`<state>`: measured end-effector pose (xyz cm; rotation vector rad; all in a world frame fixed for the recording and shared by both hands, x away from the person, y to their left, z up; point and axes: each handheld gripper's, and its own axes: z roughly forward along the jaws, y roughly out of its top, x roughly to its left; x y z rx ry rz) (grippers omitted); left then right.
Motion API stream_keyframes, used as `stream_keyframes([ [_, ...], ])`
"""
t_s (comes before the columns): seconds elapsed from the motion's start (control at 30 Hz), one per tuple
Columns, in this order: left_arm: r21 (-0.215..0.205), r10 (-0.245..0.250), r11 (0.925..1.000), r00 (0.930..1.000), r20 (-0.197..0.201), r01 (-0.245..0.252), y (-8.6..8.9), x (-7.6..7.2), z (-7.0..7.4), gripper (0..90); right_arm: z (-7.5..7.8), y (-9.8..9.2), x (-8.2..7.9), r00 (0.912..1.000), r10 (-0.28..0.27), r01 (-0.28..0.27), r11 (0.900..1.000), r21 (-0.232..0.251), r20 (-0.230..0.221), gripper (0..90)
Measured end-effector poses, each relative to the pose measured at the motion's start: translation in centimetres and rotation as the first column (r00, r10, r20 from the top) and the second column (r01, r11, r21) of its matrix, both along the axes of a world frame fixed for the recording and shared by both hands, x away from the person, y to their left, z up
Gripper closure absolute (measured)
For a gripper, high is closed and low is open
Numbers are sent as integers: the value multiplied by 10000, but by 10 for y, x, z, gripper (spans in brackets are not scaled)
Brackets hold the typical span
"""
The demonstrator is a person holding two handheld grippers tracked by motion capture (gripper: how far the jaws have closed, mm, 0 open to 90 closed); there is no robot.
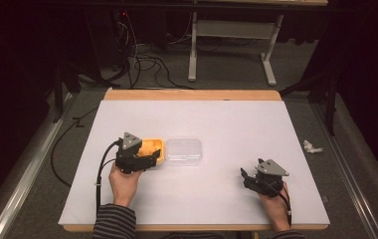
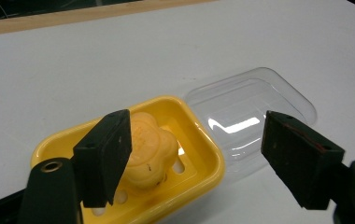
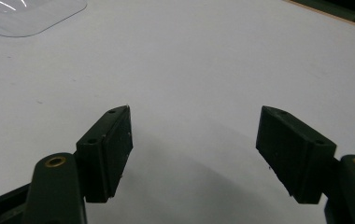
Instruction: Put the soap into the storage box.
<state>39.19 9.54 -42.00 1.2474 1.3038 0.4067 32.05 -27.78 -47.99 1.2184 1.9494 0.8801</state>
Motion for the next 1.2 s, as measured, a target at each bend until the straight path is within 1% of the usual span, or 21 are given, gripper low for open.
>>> stream_keyframes([
  [0.03, -78, -5, 10000, 10000, -9, 5, 0, -1, 1, 258, 0, 0, 0, 10000, -16, 16, 10000, 6, 26, 276],
  [0.07, -33, -19, 10000, 10000, 31, 19, 0, -2, 1, 258, 0, 0, 0, 10000, -18, 18, 10000, 4, 27, 276],
  [0.23, -110, -25, 9999, 9998, 190, 27, 1, -6, 5, 252, 0, 0, 0, 10000, -39, 39, 10000, 24, 7, 276],
  [0.43, -237, -13, 9997, 9997, 230, 19, 0, -8, 8, 235, 0, 1, 0, 10000, -52, 51, 10000, -7, -45, 276],
  [0.47, -163, -56, 9998, 9997, 239, 60, 0, -9, 8, 234, 0, 1, 0, 10000, -50, 50, 10000, -2, -41, 276],
  [0.5, -221, -66, 9997, 9997, 249, 72, 0, -10, 9, 234, 0, 0, 0, 10000, -37, 36, 10000, -40, -39, 276],
  [0.63, -152, -158, 9998, 9994, 295, 163, -1, -14, 10, 230, 0, 1, 0, 10000, -68, 68, 10000, -5, -40, 276],
  [0.7, -306, -135, 9994, 9996, 237, 142, -2, -15, 11, 227, 0, 1, 0, 10000, -77, 77, 10000, -3, -54, 276],
  [0.8, -485, -237, 9985, 9996, 181, 246, -3, -18, 13, 227, 0, 1, 0, 10000, -38, 38, 10000, -76, -55, 276],
  [0.97, -447, -403, 9981, 9988, 269, 414, -6, -22, 15, 223, 0, 1, 0, 10000, -38, 38, 10000, -81, -37, 276],
  [1.07, -513, -390, 9979, 9989, 277, 403, -8, -22, 15, 219, 0, 1, 0, 10000, -24, 23, 10000, -79, -23, 276],
  [1.2, -374, -503, 9980, 9982, 323, 515, -12, -24, 14, 198, 0, 1, 0, 10000, -30, 30, 10000, -61, -37, 276],
])
